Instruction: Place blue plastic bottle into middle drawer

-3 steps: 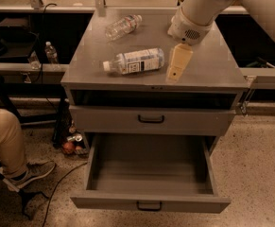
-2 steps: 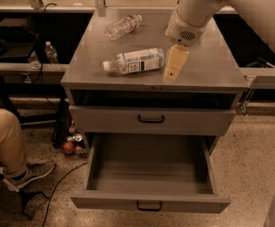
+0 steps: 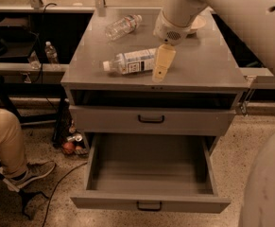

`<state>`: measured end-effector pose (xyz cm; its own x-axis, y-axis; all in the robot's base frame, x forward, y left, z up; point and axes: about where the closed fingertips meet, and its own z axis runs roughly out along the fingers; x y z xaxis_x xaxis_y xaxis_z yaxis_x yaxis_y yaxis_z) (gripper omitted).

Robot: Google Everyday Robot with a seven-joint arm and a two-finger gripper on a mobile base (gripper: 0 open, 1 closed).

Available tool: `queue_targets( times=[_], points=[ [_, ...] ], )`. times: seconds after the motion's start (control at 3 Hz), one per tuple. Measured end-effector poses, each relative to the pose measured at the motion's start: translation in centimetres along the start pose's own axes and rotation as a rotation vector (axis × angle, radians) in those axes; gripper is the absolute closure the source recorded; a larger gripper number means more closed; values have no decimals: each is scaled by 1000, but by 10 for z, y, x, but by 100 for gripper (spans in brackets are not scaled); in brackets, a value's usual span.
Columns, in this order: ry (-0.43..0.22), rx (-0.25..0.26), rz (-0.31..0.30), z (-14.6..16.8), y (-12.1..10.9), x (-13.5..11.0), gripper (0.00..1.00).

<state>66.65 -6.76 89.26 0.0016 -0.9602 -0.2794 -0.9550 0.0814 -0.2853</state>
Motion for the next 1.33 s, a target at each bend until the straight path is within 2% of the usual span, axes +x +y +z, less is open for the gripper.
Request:
queue_targets(
  times=[0.33,1.0,1.33],
  points=[
    [2,-12,-21,11,-4,-10,0],
    [10,-84,-70,49,-7,-33,0],
    [11,-104,-72,59,-9,-37,0]
  ],
)
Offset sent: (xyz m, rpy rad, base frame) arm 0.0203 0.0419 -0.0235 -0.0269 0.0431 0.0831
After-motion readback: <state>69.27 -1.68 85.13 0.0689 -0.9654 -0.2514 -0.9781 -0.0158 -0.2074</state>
